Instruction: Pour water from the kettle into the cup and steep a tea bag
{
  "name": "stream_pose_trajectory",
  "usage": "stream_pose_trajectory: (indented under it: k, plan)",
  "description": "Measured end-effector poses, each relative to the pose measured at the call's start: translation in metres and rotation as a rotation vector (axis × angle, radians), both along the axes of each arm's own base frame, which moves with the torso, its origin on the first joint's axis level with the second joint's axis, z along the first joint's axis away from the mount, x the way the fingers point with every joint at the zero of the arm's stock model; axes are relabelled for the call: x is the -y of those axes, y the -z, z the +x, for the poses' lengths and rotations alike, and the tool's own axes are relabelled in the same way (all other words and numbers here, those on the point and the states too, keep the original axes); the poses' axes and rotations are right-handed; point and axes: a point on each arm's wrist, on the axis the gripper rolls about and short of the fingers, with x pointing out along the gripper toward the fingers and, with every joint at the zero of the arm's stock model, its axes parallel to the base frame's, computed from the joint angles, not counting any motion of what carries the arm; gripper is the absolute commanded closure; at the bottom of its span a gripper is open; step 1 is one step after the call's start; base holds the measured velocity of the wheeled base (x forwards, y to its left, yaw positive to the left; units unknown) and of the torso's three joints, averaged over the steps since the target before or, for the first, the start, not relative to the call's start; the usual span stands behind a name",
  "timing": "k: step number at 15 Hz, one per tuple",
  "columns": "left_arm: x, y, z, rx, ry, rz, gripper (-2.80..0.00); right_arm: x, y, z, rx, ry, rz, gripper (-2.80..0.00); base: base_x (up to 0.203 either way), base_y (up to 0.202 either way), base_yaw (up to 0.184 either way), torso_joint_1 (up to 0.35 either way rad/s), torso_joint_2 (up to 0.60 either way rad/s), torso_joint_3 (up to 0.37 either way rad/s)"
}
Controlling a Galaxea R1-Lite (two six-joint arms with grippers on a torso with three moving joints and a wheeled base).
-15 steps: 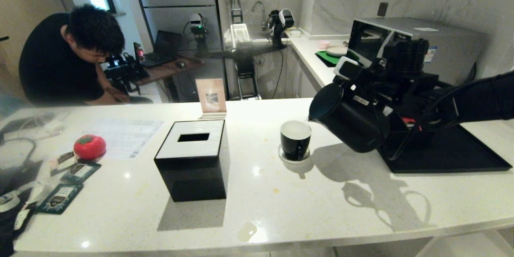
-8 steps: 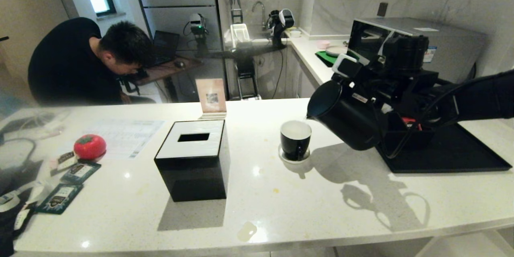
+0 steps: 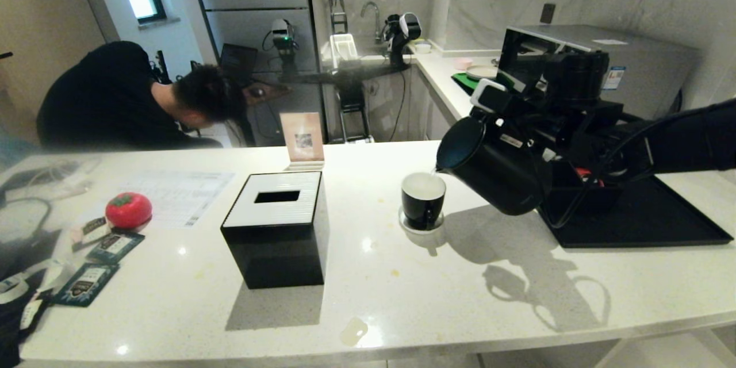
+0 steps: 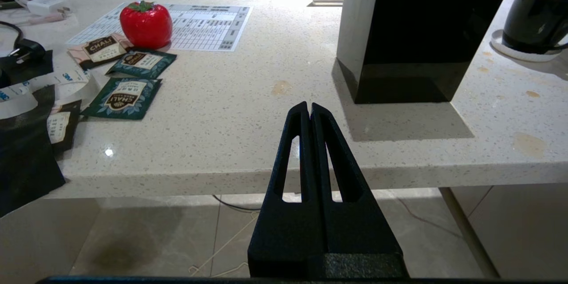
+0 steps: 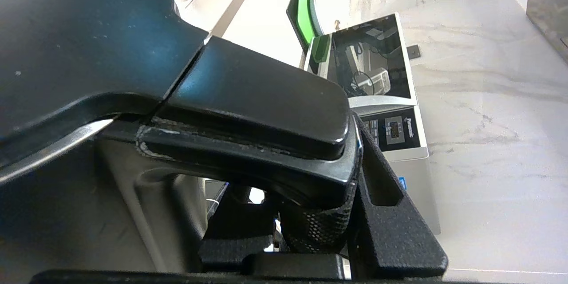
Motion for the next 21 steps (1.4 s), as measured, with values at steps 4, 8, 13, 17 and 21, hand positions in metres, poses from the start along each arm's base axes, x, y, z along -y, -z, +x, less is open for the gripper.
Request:
stream_pose_trajectory:
  k: [4,8,13,17,21]
  plan:
    - [0.0000,0.0000,0.0000,0.000,0.001,0.000,0.00,-0.0003,-0.0001,-0.0001,0.001,-0.001,-0.001,0.00,0.000,0.000,0.000,0.000,0.00,0.000]
    - [0.0000,0.0000,0.0000,0.000,0.000,0.000,0.00,-0.0006,0.0001,-0.0002,0.001,-0.002,-0.001,0.00,0.000,0.000,0.000,0.000,0.00,0.000]
    - [0.0000,0.0000,0.0000,0.000,0.000,0.000,0.00,-0.0010,0.0001,-0.0003,0.001,-0.003,-0.004,0.00,0.000,0.000,0.000,0.000,0.00,0.000]
    - [0.0000,0.0000,0.0000,0.000,0.000,0.000,0.00,-0.0012,0.0002,-0.0004,0.001,-0.005,-0.018,0.00,0.000,0.000,0.000,0.000,0.00,0.000]
    - [0.0000,0.0000,0.0000,0.000,0.000,0.000,0.00,-0.0019,0.0004,-0.0006,0.001,-0.007,-0.025,0.00,0.000,0.000,0.000,0.000,0.00,0.000]
